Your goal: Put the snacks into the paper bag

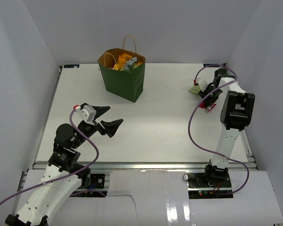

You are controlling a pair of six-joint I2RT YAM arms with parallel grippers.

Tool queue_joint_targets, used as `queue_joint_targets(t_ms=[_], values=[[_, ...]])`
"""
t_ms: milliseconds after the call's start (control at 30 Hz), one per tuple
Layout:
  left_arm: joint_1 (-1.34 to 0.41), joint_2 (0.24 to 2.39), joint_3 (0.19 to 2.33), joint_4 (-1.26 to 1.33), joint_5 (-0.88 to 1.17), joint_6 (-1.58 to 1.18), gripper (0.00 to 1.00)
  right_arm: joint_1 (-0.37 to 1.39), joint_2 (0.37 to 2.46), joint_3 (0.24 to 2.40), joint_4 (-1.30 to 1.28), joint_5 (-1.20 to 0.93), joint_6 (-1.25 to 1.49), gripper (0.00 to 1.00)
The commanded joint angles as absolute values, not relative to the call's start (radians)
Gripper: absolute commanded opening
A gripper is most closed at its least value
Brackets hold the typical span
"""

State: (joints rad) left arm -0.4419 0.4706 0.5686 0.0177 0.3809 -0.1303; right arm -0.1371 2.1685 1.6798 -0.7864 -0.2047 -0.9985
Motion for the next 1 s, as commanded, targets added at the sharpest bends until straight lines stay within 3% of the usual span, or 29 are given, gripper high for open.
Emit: queue_joint_targets(t_ms=[0, 200, 467, 700, 833, 967], values=[[-0.445, 0.468, 0.566, 0.009, 0.374, -0.118, 0.98, -0.143, 2.169, 1.603, -0.857, -0.267, -0.989, 0.26], [-0.445, 0.468, 0.566, 0.008, 0.374, -0.12, 0.98, -0.141, 2.056, 1.529, -0.903, -0.374, -0.979, 0.09], [-0.445, 0.454, 0.569, 0.006, 0.361, -0.114, 0.98, -0.086, 1.866, 1.542, -1.035, -0.587, -0.974, 0.08], [-0.445, 0.446, 0.566, 0.006, 0.305, -0.091, 0.98, 0.234, 1.873, 1.842, -0.994, -0.629, -0.738, 0.08], [-0.44, 0.446, 0.568, -0.029, 0.255, -0.074, 0.98, 0.411, 2.0, 2.286, -0.954, -0.522, -0.62, 0.08], [-0.436, 0.448, 0.566, -0.037, 0.219, -0.061, 0.98, 0.59, 1.982, 2.29, -0.649, -0.318, -0.562, 0.08]])
